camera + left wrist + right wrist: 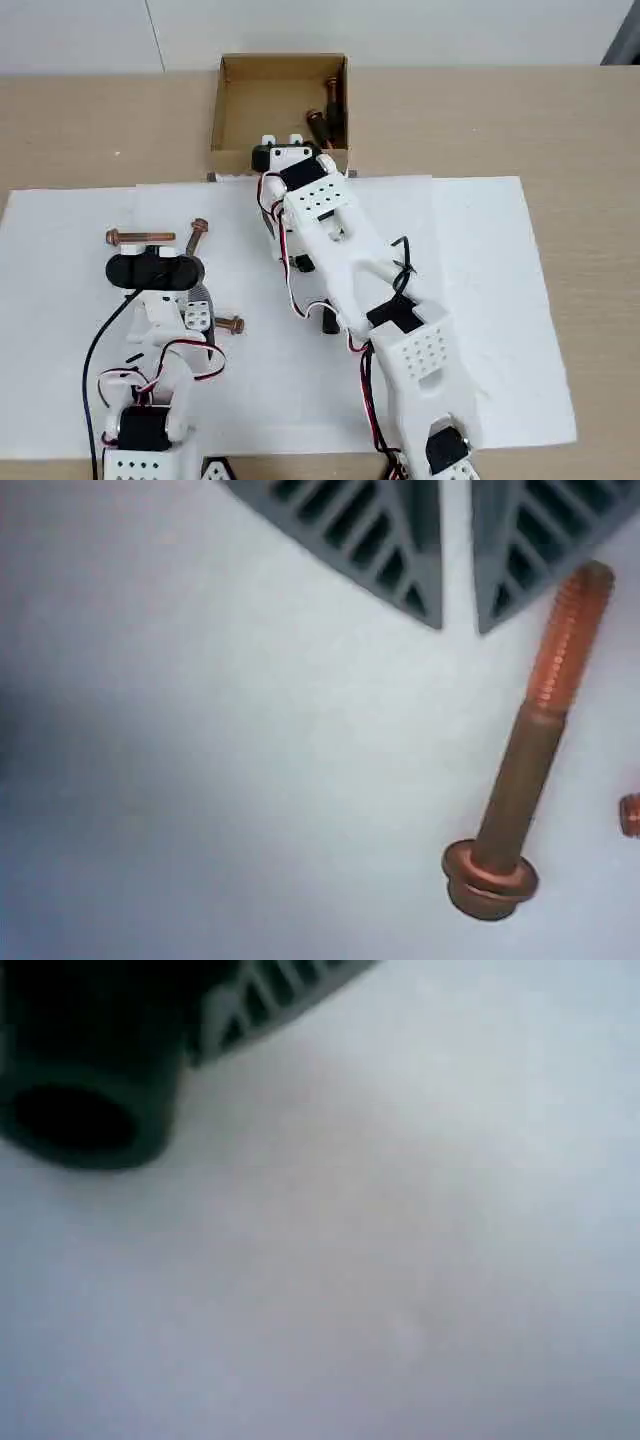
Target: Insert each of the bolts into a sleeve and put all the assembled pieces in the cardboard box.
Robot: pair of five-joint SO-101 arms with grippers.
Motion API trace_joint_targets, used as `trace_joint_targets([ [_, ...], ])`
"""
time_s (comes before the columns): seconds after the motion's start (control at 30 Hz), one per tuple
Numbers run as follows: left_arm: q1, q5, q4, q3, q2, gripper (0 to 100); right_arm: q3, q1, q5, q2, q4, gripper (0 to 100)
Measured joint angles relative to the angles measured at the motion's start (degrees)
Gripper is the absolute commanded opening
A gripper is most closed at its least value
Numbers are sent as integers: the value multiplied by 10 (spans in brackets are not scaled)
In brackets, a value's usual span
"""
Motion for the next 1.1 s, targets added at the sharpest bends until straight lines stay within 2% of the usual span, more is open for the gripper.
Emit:
trace_joint_targets([
  [0.37,0,0,0,0,0,6,-25,-5,0,-33,38,3],
  [0.6,0,0,0,0,0,6,-51,-4,0,-165,110,3],
  [0.87,0,0,0,0,0,6,-51,25,0,-331,124,3],
  [1.1,-15,-2,16,-12,0,6,60,69,0,-493,129,3],
])
